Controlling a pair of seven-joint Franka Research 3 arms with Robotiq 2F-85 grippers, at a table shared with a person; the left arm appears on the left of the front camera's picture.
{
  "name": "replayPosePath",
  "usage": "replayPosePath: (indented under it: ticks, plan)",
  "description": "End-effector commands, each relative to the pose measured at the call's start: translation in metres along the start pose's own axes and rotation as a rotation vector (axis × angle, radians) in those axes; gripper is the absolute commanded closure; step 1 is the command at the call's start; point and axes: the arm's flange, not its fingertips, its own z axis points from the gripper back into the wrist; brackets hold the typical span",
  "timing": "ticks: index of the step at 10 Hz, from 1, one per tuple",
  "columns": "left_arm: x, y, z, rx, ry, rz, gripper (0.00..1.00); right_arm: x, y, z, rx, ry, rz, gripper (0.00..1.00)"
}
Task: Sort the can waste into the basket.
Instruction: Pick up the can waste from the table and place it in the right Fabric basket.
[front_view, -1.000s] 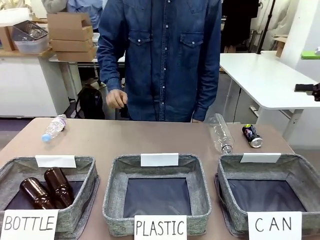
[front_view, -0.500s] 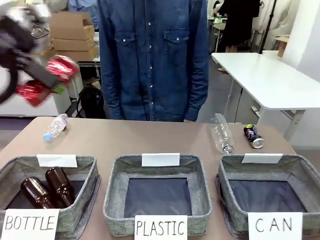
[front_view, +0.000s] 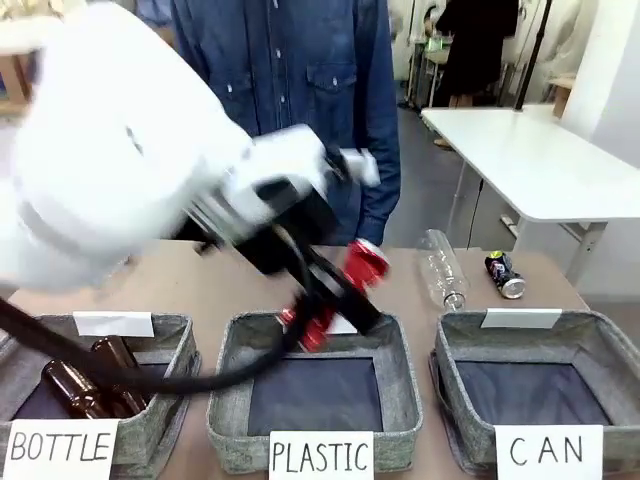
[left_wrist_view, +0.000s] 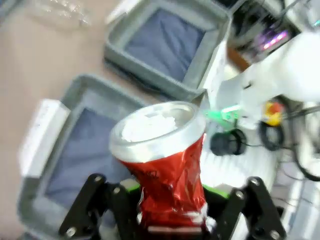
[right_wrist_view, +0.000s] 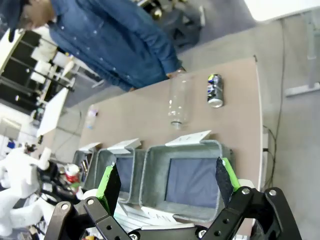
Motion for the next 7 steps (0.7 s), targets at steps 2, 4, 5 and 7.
replayPosePath:
  ticks: [2,4,5,7]
  plan:
    - [0.000,0.000,0.000,0.000,0.000,0.000,1.00,0.008,0.020,-0.004,0.013,0.026,0.009,0.00]
    - [0.000,0.000,0.000,0.000,0.000,0.000,1.00,0.008,0.020,-0.004,0.013,0.026,0.009,0.00]
    - [0.001,0.006,-0.017,0.046,0.008,-0.052,1.00,0.008,0.020,-0.004,0.013,0.026,0.009,0.00]
    - [0.053,0.001,-0.053,-0.265,0.084,-0.524,1.00,0.008,0.020,-0.004,0.013,0.026,0.009,0.00]
